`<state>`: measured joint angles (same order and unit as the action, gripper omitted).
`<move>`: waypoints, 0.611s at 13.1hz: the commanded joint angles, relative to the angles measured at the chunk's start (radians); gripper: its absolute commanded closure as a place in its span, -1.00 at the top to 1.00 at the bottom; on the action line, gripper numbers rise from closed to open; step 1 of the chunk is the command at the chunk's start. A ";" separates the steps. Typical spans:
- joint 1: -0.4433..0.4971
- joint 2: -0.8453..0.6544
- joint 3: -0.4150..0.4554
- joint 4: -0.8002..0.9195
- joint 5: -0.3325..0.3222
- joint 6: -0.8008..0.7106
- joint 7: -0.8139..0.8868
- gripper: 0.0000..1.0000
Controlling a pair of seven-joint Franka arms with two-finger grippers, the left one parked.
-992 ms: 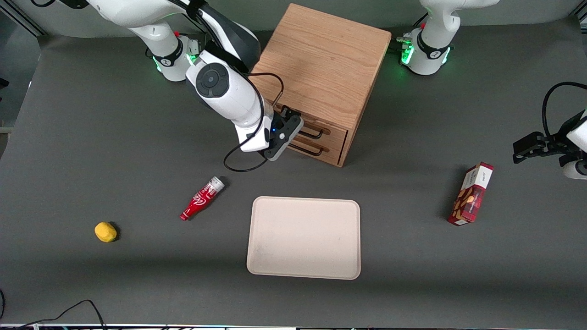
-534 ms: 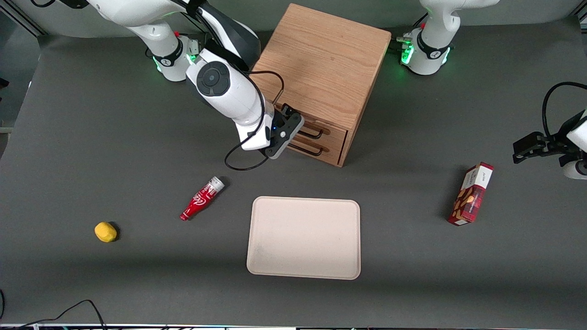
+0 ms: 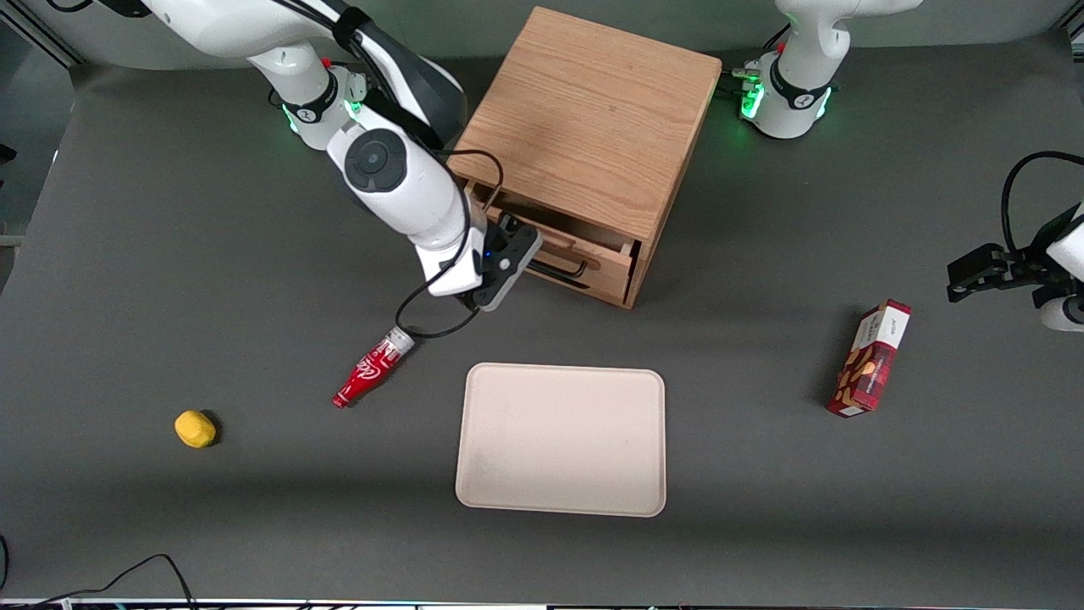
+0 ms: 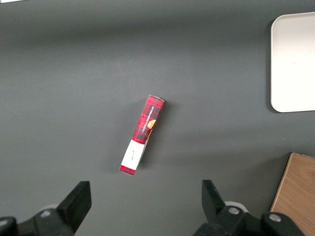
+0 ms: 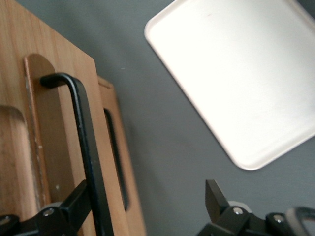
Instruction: Open upper drawer
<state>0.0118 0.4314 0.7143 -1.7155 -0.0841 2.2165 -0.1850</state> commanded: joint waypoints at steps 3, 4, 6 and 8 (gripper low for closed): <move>0.001 0.026 -0.076 0.108 -0.029 0.000 -0.074 1.00; -0.001 0.033 -0.087 0.131 -0.029 0.000 -0.089 1.00; 0.002 0.052 -0.108 0.168 -0.029 0.000 -0.105 1.00; 0.001 0.078 -0.110 0.188 -0.029 0.000 -0.113 1.00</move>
<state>0.0030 0.4549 0.6050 -1.5838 -0.0905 2.2194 -0.2779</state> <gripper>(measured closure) 0.000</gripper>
